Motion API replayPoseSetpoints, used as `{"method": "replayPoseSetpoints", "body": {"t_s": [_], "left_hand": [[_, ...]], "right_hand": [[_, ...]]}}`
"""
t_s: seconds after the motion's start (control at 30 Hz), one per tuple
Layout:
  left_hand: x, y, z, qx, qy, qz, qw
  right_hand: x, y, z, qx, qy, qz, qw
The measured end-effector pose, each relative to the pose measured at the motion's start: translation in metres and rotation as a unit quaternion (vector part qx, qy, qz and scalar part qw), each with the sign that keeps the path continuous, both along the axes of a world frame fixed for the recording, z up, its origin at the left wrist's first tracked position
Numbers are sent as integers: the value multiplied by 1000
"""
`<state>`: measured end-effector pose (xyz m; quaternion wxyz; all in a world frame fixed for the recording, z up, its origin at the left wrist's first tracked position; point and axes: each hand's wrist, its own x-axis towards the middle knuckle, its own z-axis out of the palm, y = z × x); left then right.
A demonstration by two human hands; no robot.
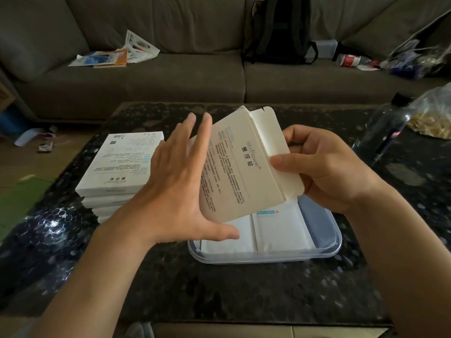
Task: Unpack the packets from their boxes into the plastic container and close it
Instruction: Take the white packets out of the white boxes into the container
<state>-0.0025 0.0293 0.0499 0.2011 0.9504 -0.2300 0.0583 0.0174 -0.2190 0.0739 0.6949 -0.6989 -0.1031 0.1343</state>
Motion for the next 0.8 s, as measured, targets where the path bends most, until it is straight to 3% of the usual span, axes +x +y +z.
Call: {"method": "replayPoseSetpoints", "body": {"t_s": [0.2, 0.47, 0.53, 0.63, 0.8], "left_hand": [[-13, -14, 18, -32, -48, -11, 998], [-9, -18, 12, -13, -103, 4, 995], [-6, -16, 9, -7, -104, 8, 994], [1, -10, 1, 7, -103, 21, 994], [11, -18, -20, 13, -101, 25, 994]], "right_hand": [[-13, 11, 9, -71, -61, -37, 995], [-16, 29, 2, -116, -71, -30, 990], [-11, 25, 4, -87, -59, -48, 993], [-5, 1, 14, 27, -19, -118, 992], [-13, -52, 13, 76, 34, -246, 966]]}}
